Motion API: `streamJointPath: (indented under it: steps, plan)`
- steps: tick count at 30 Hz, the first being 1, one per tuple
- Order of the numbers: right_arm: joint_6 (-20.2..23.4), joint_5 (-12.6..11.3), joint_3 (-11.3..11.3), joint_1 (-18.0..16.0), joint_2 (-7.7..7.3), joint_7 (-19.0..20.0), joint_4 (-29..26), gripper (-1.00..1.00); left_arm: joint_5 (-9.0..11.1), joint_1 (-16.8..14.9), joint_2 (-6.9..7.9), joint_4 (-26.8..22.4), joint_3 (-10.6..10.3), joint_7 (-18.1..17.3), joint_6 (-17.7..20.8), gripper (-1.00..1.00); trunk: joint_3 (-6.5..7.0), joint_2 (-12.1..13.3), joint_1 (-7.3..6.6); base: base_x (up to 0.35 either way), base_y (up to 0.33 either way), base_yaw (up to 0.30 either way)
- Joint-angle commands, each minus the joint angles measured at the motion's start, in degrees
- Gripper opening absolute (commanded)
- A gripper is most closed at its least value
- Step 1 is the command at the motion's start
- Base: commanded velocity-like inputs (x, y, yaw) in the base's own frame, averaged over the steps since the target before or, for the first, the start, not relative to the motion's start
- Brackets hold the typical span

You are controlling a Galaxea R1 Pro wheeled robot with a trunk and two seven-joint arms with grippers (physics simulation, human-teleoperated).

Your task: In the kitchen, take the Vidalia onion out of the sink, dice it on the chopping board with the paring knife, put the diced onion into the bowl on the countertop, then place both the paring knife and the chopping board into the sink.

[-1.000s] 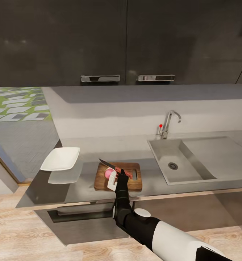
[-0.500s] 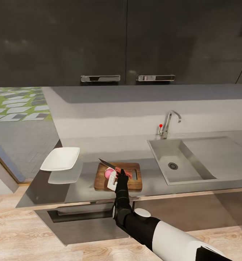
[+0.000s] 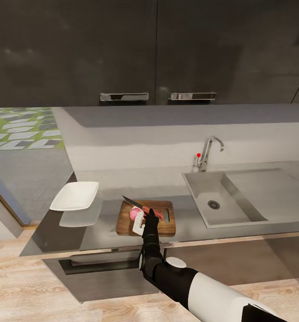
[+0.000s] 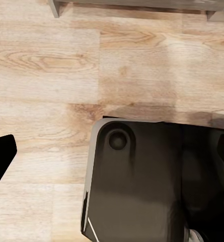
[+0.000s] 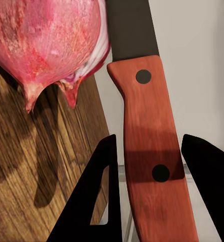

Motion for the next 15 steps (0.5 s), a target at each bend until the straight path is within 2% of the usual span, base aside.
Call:
streamJointPath:
  steps: [1, 15]
  plan:
    - [0.3, 0.0, 0.2, -0.1, 0.01, -0.1, 0.0, -1.0, 0.6, 0.0, -0.02, -0.1, 0.1, -0.6, 0.0, 1.0, -0.11, -0.1, 0.04, 0.0, 0.0, 0.0]
    - [0.3, 0.0, 0.2, -0.1, 0.01, -0.1, 0.0, -1.0, 0.6, 0.0, -0.02, 0.0, 0.1, -0.6, 0.0, 1.0, -0.11, -0.1, 0.04, 0.0, 0.0, 0.0]
